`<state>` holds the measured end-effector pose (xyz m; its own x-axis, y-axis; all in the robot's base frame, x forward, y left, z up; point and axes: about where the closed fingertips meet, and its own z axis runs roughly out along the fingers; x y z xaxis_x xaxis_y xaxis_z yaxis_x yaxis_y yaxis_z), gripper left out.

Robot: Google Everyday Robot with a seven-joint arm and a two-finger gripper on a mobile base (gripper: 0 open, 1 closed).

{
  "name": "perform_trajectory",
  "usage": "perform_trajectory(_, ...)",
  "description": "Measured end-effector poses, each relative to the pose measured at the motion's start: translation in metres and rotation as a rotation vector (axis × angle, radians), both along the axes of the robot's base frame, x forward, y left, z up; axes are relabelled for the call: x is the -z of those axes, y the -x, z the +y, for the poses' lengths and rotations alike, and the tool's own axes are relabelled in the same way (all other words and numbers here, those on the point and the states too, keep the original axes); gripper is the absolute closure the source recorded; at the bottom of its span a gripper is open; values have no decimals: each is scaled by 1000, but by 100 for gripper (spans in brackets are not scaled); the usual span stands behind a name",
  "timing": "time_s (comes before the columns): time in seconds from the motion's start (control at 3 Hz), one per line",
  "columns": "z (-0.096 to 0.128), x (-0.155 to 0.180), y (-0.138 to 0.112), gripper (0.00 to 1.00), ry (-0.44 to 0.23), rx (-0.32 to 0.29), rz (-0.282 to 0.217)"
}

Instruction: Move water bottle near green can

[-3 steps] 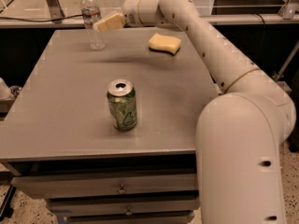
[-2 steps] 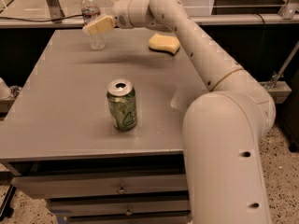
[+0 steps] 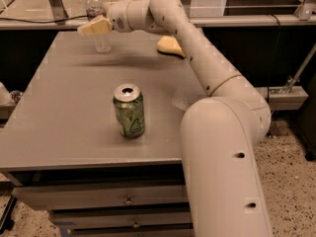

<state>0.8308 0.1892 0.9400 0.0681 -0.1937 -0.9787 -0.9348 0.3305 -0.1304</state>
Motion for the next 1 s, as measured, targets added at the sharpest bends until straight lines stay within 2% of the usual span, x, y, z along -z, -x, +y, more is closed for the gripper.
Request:
perform_trajectory(0.33,-1,3,-4,40,-10,-4,6)
perform_trajectory(1.0,-23,7,-9,87,4,20,9)
